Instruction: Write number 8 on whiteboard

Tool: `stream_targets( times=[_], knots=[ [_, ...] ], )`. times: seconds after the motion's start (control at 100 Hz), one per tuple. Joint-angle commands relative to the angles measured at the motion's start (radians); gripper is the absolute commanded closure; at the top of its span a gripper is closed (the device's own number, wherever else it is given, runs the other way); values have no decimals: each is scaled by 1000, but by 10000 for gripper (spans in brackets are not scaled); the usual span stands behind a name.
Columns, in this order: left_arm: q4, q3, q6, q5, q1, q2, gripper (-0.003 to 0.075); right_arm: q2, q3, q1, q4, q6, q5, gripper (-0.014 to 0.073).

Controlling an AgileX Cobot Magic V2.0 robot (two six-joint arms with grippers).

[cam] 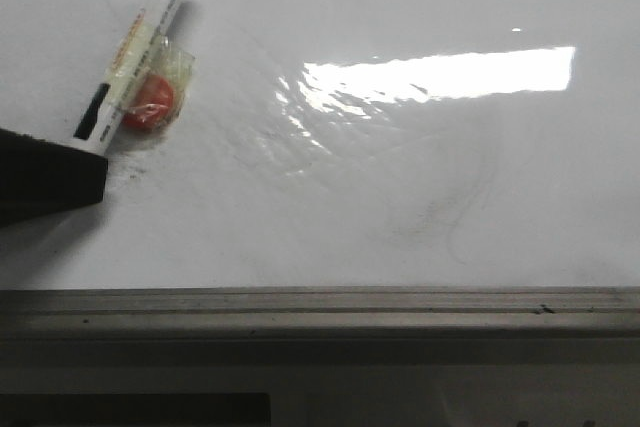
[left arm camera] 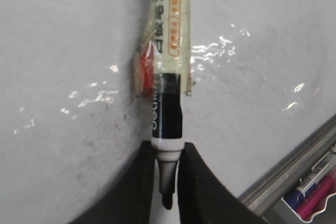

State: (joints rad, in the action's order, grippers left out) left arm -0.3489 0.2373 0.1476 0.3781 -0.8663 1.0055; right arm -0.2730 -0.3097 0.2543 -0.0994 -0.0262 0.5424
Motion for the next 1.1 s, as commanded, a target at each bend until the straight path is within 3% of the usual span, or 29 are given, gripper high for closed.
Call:
stream_targets(
  times=[0.0, 0.08, 0.23, 0.33, 0.41, 0.48, 0.62, 0.69, 0.91, 1.09],
  knots=[
    [98, 54, -9, 79, -7, -28, 741, -39, -62, 37, 12, -101, -40, 657],
    [217, 81, -9, 69, -7, -30, 741, -69, -93, 66, 9, -136, -42, 657],
    [304, 131, -9, 6, -7, -28, 741, -154, -185, 134, -7, -197, -41, 657],
    [428, 143, -9, -19, -7, -26, 741, -218, -242, 189, -66, -242, -50, 657],
    [434, 143, -9, -17, -7, -26, 741, -273, -281, 236, -117, -248, -54, 642],
    [441, 143, -9, -17, -7, -26, 741, -323, -314, 285, -131, -248, -52, 572],
    [508, 143, -9, -15, -7, -26, 741, -412, -354, 353, -161, -248, -90, 330],
    [528, 143, -9, 6, -7, -26, 741, -456, -373, 370, -175, -248, -102, 278],
    [747, 143, -9, 103, -7, -26, 741, -546, -438, 381, -175, -248, -99, 281],
    [771, 143, -9, 107, -7, -26, 741, -572, -504, 381, -187, -283, 10, 281]
  ],
)
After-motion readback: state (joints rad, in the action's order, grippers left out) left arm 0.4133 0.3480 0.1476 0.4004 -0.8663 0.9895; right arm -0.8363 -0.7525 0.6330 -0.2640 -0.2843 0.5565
